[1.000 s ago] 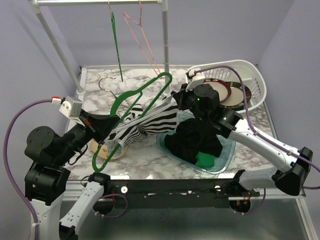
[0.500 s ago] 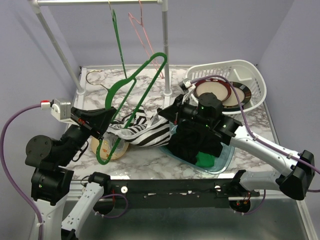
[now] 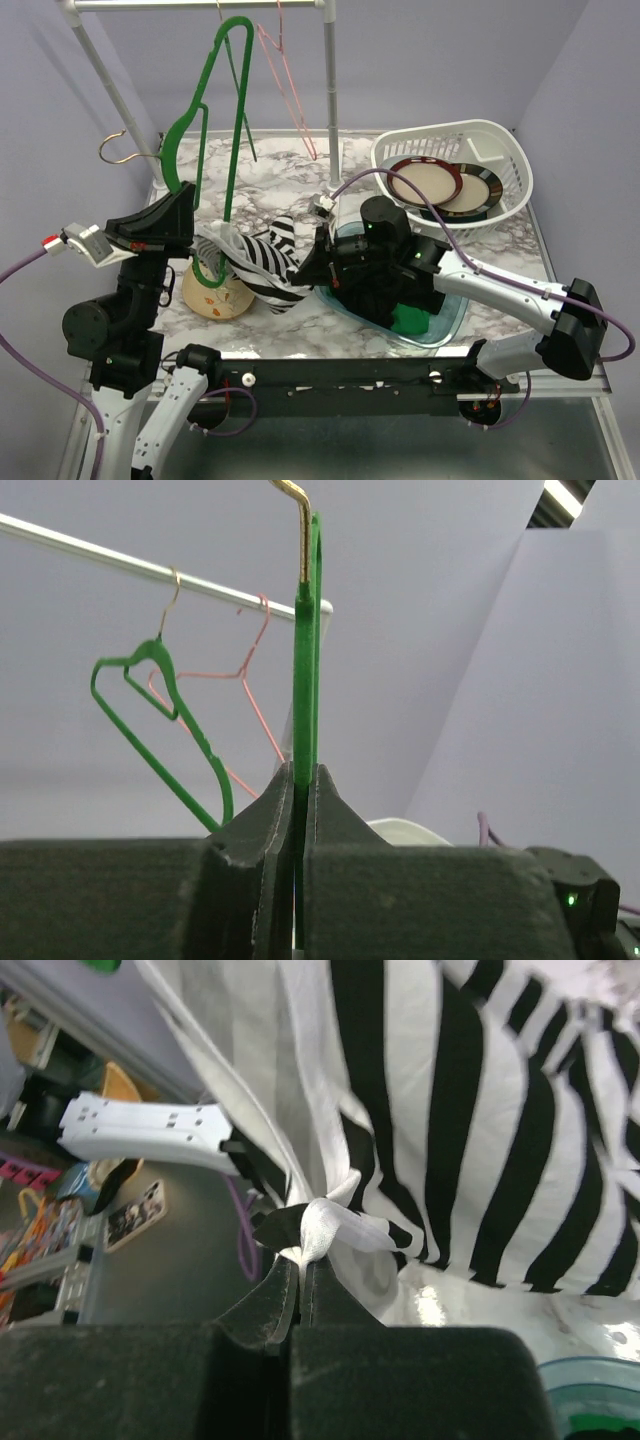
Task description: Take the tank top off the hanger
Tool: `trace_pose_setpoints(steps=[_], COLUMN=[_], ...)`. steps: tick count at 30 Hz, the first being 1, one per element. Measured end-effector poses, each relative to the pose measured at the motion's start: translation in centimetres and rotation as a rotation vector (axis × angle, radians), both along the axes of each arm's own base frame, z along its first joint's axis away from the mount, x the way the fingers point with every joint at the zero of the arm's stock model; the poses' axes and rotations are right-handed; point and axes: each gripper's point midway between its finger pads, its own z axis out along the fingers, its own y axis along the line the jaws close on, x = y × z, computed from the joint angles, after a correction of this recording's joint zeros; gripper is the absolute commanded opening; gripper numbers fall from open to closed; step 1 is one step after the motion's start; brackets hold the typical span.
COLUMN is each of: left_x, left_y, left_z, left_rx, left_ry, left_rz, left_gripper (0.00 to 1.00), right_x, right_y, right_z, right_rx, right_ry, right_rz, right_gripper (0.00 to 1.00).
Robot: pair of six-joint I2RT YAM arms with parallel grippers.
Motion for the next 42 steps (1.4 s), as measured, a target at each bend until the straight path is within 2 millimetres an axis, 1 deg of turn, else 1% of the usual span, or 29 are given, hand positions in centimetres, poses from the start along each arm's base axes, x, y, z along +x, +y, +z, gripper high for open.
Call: trace_pose_setpoints(steps=[3,6,9,14,19,21,27,31,33,35,36,39,40,42], left_x=[0.2,0.7,1.4,2.7,3.1,3.1,3.9,4.8,5.1,5.7,6.2,7.6,8.2,9.4], left_y=[0.2,0.4,0.6,1.2,1.7,1.8,1.9,2.3,2.7,2.9,3.0,3.1,3.1,3.1], left_z=[1.6,2.5,3.1,3.6,4.5,4.9,4.8,4.7,4.6,4.4,4.4,4.1,3.8,3.1], left_rx=[-0.02,-0.031,-0.035,-0.02,-0.009,-0.008,0.015,0.031,0.03,0.03,0.032,0.043,0.049,0.064], left_ry=[-0.061,-0.095,-0.117,-0.135,-0.154,-0.165,-0.165,-0.172,-0.187,-0.187,-0.19,-0.184,-0.178,-0.162], left_rz=[0.012,0.033,0.056,0.117,0.162,0.173,0.201,0.244,0.276,0.298,0.314,0.346,0.355,0.376], left_gripper=[0.0,0.0,0.0,0.0,0.0,0.0,0.0,0.0,0.0,0.0,0.0,0.0,0.0,0.0], right_x=[-1.5,-3.4,-4.5,-5.1,-5.7,-6.0,-5.8,-5.9,-6.4,-7.4,-8.3,-10.6,-11.3,-12.2], right_y=[0.4,0.8,0.8,0.6,-0.2,-0.3,-0.6,-0.7,-0.6,-0.3,0.0,0.4,0.3,-0.1], right_z=[-0.6,-1.7,-2.5,-3.6,-6.4,-7.0,-7.4,-6.7,-5.5,-3.5,-2.0,1.4,2.3,3.4], right_rx=[-0.01,-0.038,-0.06,-0.084,-0.143,-0.157,-0.171,-0.16,-0.136,-0.098,-0.068,0.003,0.024,0.051], right_ry=[0.008,0.016,0.022,0.02,0.059,0.069,0.069,0.068,0.077,0.068,0.05,0.012,0.004,-0.003], right_rz=[0.067,0.14,0.181,0.206,0.211,0.214,0.198,0.195,0.211,0.244,0.274,0.342,0.36,0.382], right_gripper=[0.01,0.01,0.01,0.01,0.01,0.01,0.01,0.01,0.01,0.01,0.01,0.01,0.01,0.01])
